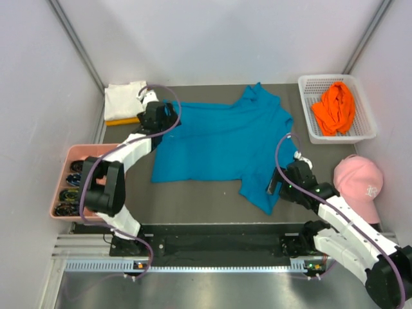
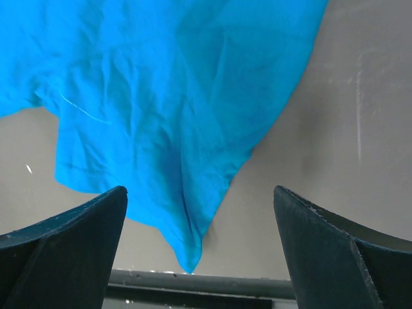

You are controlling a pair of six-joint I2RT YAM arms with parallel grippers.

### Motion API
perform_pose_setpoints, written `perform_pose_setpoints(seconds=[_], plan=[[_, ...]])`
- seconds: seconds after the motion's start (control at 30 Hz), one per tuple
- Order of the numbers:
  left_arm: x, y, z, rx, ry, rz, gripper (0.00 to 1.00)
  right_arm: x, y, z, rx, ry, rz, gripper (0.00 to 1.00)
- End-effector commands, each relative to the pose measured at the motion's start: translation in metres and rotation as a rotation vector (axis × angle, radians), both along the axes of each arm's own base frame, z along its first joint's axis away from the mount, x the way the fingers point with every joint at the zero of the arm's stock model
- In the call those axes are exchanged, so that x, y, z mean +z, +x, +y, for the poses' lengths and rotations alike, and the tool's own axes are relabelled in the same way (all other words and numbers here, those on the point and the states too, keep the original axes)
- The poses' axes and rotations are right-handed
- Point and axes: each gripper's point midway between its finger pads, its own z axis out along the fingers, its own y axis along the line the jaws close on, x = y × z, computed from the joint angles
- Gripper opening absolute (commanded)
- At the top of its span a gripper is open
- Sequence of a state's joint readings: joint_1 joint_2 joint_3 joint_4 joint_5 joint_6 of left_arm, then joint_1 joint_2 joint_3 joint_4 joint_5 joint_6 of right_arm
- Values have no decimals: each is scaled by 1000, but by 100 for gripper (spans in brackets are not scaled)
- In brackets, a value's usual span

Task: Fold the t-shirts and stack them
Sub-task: Flatten out the tshirt

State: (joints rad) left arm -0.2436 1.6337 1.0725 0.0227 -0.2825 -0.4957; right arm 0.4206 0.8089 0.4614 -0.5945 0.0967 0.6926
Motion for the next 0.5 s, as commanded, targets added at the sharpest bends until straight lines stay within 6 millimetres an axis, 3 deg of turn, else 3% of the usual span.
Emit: perform_pose_setpoints(seconds=[0.0, 0.1, 0.17, 0.33, 0.4, 0.43, 0.47], plan=[[29, 48, -14, -37, -10, -130, 99, 8, 8, 17, 35, 65, -41, 95], [19, 68, -34, -115, -48, -132, 99, 21, 19, 28, 65, 102, -91, 95], [10, 79, -61, -230, -110, -135, 98, 27, 26, 36, 89, 122, -105, 95], [-11, 88, -108, -394, -238, -123, 96, 41, 44, 53, 147, 122, -154, 95], [-8, 90, -126, -428, -249, -138, 96, 40, 44, 62, 185, 135, -147, 95], [-18, 91, -133, -440, -249, -121, 96, 43, 48, 66, 192, 143, -164, 95], [-12, 95, -146, -469, -247, -133, 96, 42, 50, 69, 204, 144, -166, 95]])
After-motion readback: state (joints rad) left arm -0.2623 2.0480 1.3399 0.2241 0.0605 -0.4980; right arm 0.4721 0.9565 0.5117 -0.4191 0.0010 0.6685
